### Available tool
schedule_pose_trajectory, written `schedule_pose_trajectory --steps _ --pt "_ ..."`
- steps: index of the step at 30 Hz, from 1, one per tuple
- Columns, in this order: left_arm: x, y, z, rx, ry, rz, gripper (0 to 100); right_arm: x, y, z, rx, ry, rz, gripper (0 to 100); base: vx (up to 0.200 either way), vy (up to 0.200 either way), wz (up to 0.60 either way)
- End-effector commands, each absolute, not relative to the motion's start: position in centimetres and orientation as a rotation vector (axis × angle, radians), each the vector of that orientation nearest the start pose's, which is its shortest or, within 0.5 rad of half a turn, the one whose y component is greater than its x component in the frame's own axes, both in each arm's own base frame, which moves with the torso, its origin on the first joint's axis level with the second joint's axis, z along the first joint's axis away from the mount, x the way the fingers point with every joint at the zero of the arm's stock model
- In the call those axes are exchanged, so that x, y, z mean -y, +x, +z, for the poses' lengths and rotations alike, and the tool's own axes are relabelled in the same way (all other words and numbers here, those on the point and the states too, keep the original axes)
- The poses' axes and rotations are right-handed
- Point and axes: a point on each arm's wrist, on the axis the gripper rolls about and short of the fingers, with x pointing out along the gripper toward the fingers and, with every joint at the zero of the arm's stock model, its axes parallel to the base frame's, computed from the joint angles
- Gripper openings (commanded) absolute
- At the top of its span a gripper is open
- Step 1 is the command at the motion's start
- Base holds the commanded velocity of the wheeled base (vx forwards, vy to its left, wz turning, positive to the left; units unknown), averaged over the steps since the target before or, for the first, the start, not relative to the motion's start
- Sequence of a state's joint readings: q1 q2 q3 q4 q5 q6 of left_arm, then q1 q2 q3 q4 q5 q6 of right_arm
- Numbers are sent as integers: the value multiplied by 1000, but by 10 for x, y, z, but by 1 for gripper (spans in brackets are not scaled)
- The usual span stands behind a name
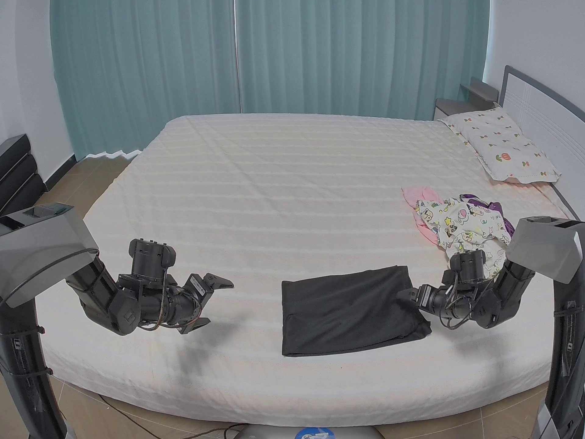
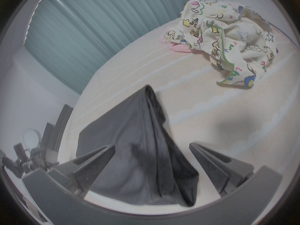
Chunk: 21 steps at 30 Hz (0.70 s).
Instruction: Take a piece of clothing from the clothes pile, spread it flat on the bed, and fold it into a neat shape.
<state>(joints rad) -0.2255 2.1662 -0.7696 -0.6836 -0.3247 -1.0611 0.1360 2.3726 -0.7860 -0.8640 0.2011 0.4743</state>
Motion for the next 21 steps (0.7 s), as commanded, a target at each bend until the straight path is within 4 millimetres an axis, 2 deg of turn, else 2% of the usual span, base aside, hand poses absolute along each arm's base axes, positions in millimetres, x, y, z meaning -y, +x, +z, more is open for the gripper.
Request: schedule_pose_trajectory --steps 1,4,5,14,21 --pt "85 339 23 -932 -1023 -94 100 -55 345 -26 -788 450 177 100 0 0 0" --pt "85 339 23 -932 -1023 -94 100 -58 343 -26 -786 434 189 100 0 0 0" --pt "85 339 23 -932 -1023 -94 100 -59 342 -28 -787 426 195 0 0 0 0" --pt "85 339 23 -932 -1023 -94 100 -55 334 -34 -813 354 174 0 0 0 0" --pt "85 339 23 -932 -1023 -92 100 -52 321 -26 -820 331 164 0 0 0 0"
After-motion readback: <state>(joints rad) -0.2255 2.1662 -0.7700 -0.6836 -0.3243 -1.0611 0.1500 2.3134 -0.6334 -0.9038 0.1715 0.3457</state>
